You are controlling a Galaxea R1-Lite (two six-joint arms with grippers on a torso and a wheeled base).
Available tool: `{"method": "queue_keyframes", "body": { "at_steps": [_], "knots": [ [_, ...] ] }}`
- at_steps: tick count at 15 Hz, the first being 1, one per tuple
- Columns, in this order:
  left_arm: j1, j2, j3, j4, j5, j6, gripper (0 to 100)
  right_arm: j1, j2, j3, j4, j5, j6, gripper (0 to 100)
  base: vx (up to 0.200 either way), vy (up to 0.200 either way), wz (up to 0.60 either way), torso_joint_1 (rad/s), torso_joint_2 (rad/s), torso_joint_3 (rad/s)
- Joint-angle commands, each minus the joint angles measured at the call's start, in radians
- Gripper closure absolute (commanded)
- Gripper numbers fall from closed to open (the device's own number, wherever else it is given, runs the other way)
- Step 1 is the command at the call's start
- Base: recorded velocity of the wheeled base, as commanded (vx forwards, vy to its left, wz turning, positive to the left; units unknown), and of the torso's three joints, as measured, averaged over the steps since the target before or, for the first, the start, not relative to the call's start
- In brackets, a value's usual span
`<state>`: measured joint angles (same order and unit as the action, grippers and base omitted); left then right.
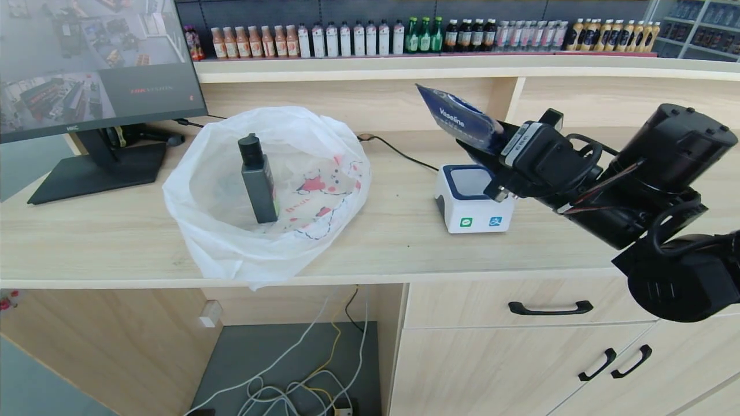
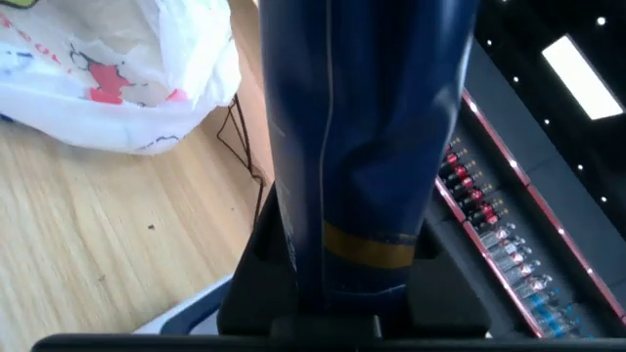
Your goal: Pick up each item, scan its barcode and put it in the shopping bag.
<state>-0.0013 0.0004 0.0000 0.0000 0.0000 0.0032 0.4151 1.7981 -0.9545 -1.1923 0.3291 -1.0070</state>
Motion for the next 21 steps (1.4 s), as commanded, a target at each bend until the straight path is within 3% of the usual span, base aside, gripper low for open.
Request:
{"method": "queue_keyframes", "body": {
  "at_steps": [1,8,12,21],
  "knots": [
    [0.001,0.0,0.0,0.0,0.0,0.0,0,-0.027,0.006,-0.003,0.008,0.028,-0.005,100,0.0,0.0,0.0,0.0,0.0,0.0],
    [0.0,0.0,0.0,0.0,0.0,0.0,0,-0.047,0.061,0.002,0.013,0.114,-0.033,100,0.0,0.0,0.0,0.0,0.0,0.0],
    [0.0,0.0,0.0,0.0,0.0,0.0,0,-0.101,0.072,-0.001,0.013,0.168,-0.062,100,0.0,0.0,0.0,0.0,0.0,0.0],
    [0.001,0.0,0.0,0.0,0.0,0.0,0,-0.104,0.087,-0.004,0.013,0.182,-0.064,100,0.0,0.0,0.0,0.0,0.0,0.0]
  ]
}}
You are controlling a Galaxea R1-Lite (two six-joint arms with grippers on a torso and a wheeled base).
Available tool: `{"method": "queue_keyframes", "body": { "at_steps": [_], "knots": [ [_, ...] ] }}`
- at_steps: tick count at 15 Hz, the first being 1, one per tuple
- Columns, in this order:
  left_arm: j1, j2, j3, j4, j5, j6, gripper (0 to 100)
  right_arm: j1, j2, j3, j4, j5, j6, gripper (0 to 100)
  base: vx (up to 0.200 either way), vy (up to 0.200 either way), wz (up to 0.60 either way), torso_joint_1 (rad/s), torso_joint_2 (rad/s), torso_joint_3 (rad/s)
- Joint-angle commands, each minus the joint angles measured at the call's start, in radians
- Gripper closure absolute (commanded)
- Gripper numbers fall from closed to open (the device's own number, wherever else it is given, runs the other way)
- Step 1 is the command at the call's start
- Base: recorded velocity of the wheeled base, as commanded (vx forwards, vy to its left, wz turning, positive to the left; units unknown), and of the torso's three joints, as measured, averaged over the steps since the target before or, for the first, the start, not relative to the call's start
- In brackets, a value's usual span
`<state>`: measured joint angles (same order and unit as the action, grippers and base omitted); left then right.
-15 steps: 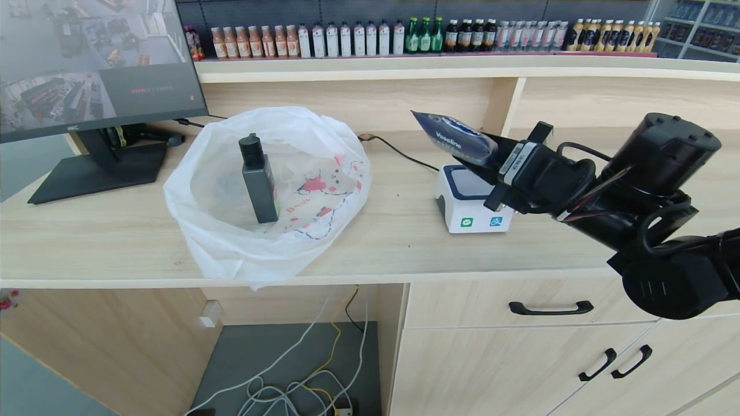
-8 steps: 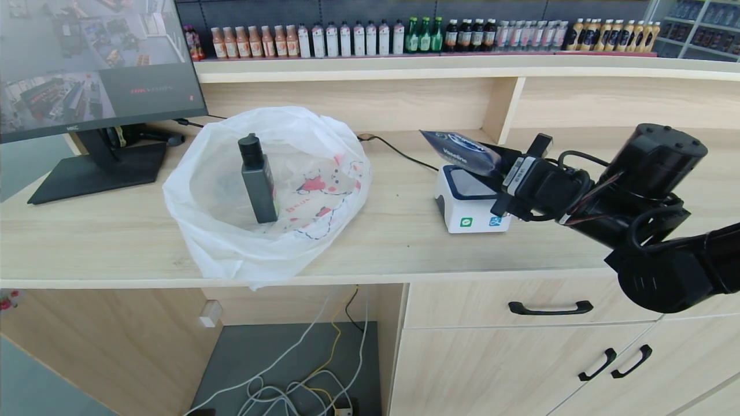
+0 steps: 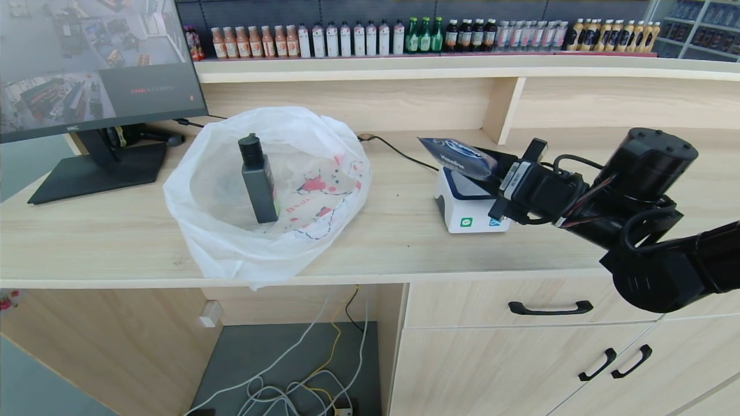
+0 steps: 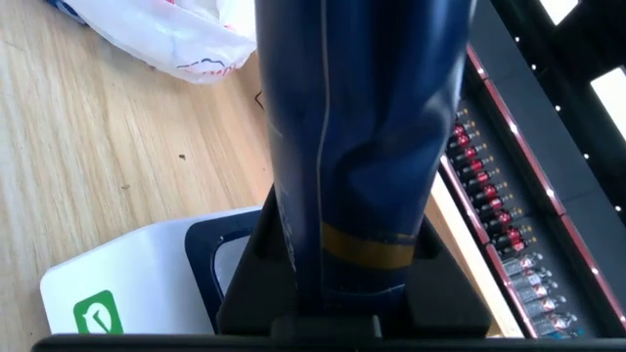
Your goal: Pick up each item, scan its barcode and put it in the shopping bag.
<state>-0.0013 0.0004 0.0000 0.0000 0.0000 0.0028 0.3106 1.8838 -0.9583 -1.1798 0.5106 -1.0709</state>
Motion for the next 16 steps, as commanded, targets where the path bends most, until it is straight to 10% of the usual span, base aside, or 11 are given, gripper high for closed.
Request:
{"method": "queue_keyframes", "body": {
  "at_steps": [1,16],
  "knots": [
    [0.0,0.0,0.0,0.0,0.0,0.0,0,0.001,0.001,0.0,0.0,0.0,0.0,100,0.0,0.0,0.0,0.0,0.0,0.0],
    [0.0,0.0,0.0,0.0,0.0,0.0,0,0.008,-0.009,-0.004,0.0,-0.001,-0.004,100,0.0,0.0,0.0,0.0,0.0,0.0]
  ]
}}
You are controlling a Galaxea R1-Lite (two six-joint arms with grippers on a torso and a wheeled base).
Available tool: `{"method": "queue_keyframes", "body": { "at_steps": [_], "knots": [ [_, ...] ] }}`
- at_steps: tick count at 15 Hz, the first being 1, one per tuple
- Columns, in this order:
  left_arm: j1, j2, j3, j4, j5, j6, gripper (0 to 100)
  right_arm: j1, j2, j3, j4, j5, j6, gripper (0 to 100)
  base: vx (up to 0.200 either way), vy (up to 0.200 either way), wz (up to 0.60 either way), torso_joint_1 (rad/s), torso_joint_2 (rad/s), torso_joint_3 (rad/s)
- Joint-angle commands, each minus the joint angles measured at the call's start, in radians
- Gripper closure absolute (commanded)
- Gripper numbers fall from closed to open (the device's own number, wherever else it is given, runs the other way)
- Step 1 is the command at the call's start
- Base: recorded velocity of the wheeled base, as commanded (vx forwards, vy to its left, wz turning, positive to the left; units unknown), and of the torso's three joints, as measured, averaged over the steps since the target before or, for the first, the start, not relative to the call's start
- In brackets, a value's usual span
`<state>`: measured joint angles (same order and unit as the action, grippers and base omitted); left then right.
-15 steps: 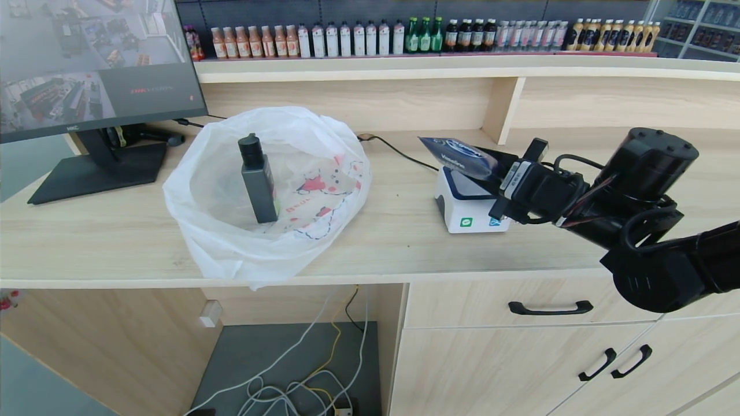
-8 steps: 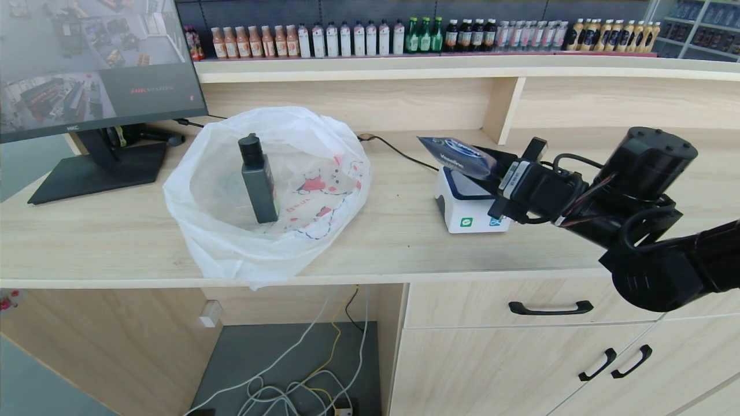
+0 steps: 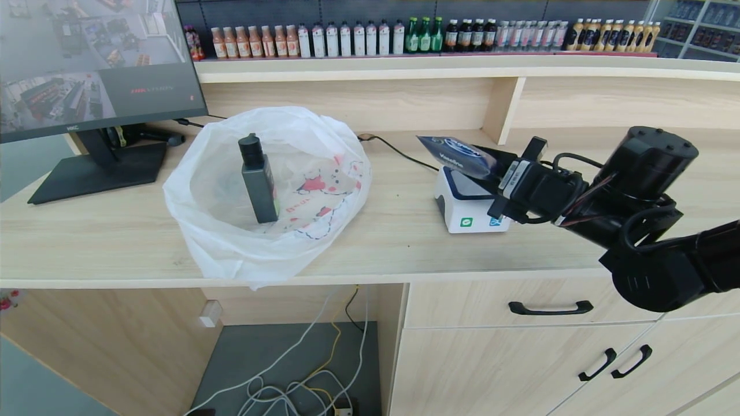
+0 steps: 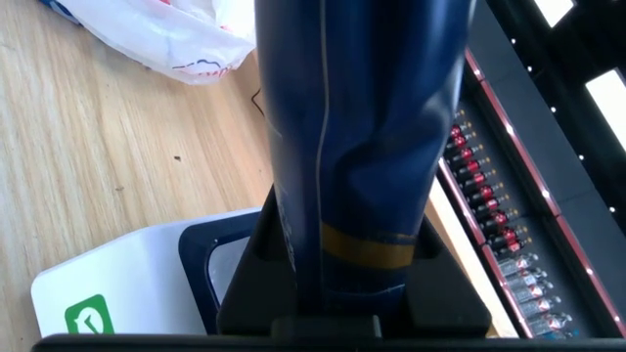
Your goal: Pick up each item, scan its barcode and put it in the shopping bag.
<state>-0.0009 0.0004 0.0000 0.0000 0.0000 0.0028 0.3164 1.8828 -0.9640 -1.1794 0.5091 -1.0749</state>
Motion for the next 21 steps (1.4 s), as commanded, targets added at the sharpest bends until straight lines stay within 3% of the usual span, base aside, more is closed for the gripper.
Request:
{"method": "queue_keyframes", "body": {
  "at_steps": [1,11,16,21],
  "knots": [
    [-0.001,0.0,0.0,0.0,0.0,0.0,0,0.007,-0.011,-0.002,0.0,0.0,0.006,100,0.0,0.0,0.0,0.0,0.0,0.0],
    [-0.001,0.0,0.0,0.0,0.0,0.0,0,0.125,-0.103,-0.012,0.003,-0.07,0.168,100,0.0,0.0,0.0,0.0,0.0,0.0],
    [-0.001,0.0,0.0,0.0,0.0,0.0,0,0.221,-0.12,-0.013,-0.006,-0.224,0.391,100,0.0,0.0,0.0,0.0,0.0,0.0],
    [-0.001,0.0,0.0,0.0,0.0,0.002,0,0.233,-0.128,0.001,-0.079,-0.267,0.575,100,0.0,0.0,0.0,0.0,0.0,0.0]
  ]
}}
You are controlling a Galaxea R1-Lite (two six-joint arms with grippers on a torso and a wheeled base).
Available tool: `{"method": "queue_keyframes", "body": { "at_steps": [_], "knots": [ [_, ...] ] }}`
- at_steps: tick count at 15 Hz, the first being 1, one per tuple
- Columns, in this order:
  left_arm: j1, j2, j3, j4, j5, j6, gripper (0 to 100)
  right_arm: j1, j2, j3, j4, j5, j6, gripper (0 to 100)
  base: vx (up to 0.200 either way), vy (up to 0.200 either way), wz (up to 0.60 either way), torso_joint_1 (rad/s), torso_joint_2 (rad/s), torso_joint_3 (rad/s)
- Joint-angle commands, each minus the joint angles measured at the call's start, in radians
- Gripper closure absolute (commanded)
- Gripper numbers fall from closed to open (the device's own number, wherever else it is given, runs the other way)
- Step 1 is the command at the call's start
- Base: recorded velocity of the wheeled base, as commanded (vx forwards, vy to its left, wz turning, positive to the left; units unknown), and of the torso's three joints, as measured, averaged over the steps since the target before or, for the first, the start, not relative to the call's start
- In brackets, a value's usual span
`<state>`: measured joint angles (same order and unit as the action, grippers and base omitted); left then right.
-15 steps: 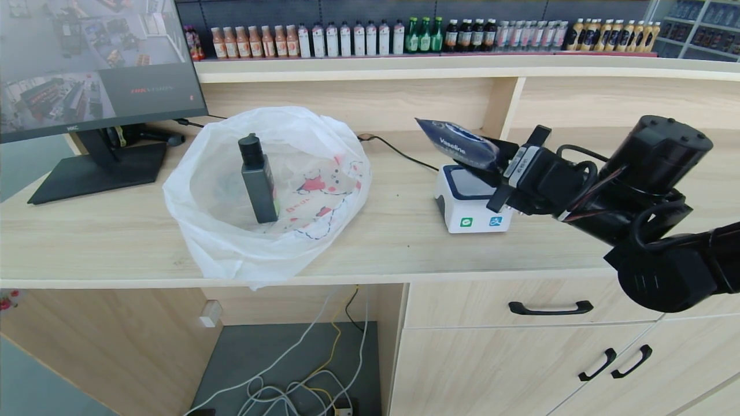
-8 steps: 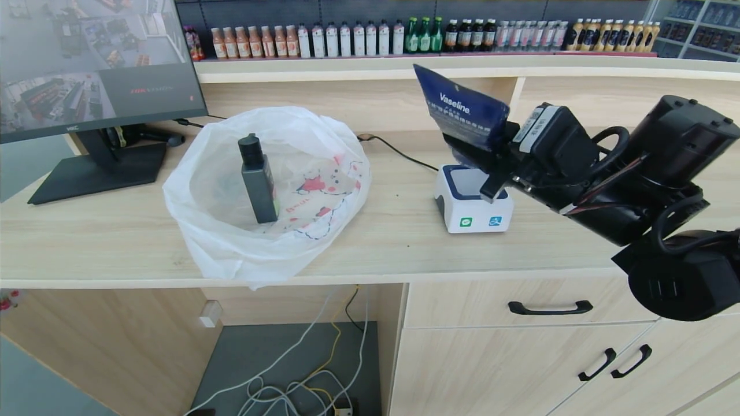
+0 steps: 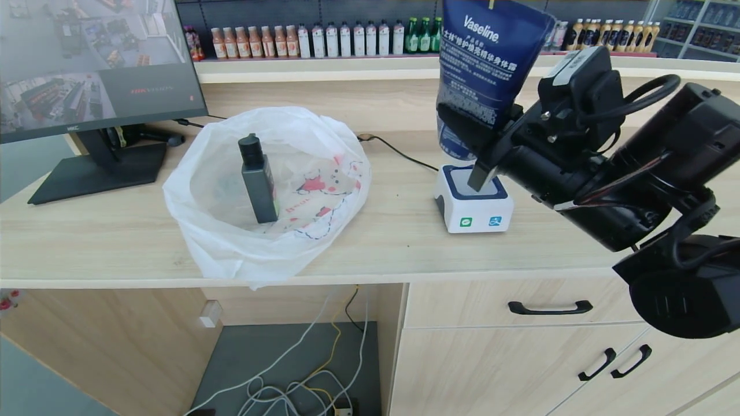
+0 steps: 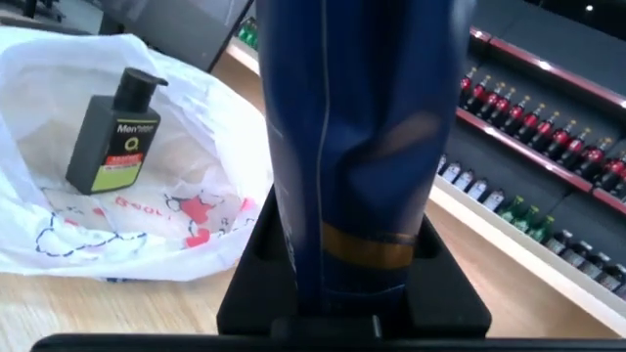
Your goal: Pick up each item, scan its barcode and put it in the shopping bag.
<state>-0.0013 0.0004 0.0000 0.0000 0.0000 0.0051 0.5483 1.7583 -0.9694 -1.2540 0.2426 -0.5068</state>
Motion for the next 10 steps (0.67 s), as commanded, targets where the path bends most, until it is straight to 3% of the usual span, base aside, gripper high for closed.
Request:
{"method": "queue_keyframes", "body": {
  "at_steps": [1,5,10],
  "knots": [
    [0.0,0.0,0.0,0.0,0.0,-0.001,0,-0.002,-0.003,0.017,-0.031,-0.016,0.039,100,0.0,0.0,0.0,0.0,0.0,0.0],
    [0.0,0.0,0.0,0.0,0.0,0.003,0,-0.004,0.017,0.109,-0.176,-0.201,0.214,100,0.0,0.0,0.0,0.0,0.0,0.0],
    [0.0,0.0,0.0,0.0,0.0,0.003,0,-0.07,0.07,0.115,-0.272,-0.229,0.264,100,0.0,0.0,0.0,0.0,0.0,0.0]
  ]
}}
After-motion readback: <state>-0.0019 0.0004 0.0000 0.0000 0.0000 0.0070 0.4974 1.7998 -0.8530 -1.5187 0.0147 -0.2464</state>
